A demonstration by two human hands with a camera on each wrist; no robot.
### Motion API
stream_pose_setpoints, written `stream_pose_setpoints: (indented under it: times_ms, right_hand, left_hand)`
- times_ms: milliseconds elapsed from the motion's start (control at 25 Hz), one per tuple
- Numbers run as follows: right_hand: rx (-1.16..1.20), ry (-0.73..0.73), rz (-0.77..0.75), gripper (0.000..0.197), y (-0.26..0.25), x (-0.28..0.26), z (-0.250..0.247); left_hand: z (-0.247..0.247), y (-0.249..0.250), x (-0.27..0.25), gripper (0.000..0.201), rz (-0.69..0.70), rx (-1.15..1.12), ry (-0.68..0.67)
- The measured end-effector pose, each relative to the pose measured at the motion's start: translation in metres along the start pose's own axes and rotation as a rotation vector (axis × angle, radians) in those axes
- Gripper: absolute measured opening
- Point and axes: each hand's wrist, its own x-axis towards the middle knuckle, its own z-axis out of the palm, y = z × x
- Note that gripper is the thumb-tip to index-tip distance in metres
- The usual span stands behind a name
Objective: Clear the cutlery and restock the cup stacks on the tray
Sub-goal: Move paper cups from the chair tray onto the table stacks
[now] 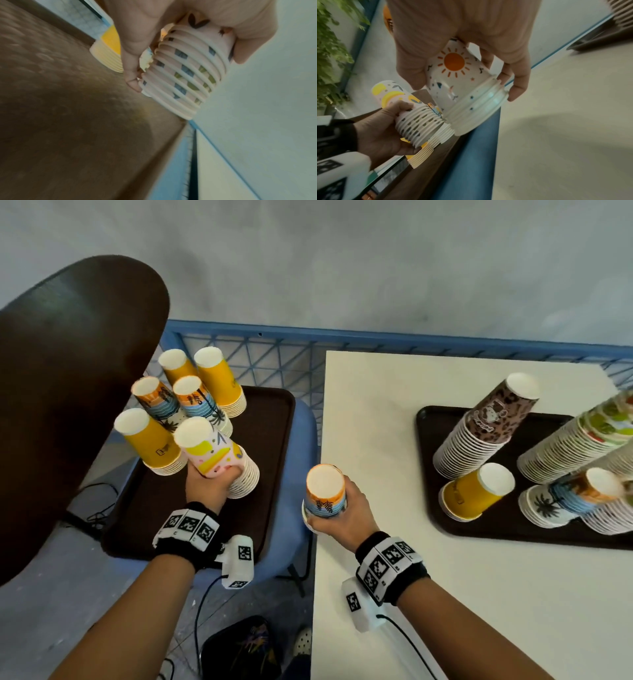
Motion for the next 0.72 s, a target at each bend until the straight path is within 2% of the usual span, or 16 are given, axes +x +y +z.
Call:
stream_pose_setpoints:
  times_ms: [120,200,280,400,560,720]
  right_hand:
    - [0.042,0.048,0.011,0.08,0.006,-0.019,-0.043]
    - [0.086,0.087,0.003,0.076,0.013,-0.03,-0.075]
    - [0.171,0.161,-0.034,0.07,0.021,-0.047,-0.112]
    - [0.27,0.281,-0.075,0.066,0.04,-0.075,-0.176]
    - [0.313,0.474,-0.11,0.072,0.07,-0.107,-0.27]
    - [0.342,0.601,-0.151,0.089,0.095,-0.1,-0.366]
  left_hand:
    - [0.031,0.022,-0.047,0.068,0.093,-0.09,-0.207]
    - [0.056,0.037,-0.081,0.071,0.143,-0.128,-0.361]
    - [0.088,0.05,-0.12,0.08,0.134,-0.182,-0.476]
    - [0.139,0.065,-0.179,0.087,0.098,-0.216,-0.569]
    - [0.208,0.078,-0.25,0.072,0.086,-0.191,-0.683]
    - [0.276,0.095,-0.305,0.058,0.116,-0.151,-0.693]
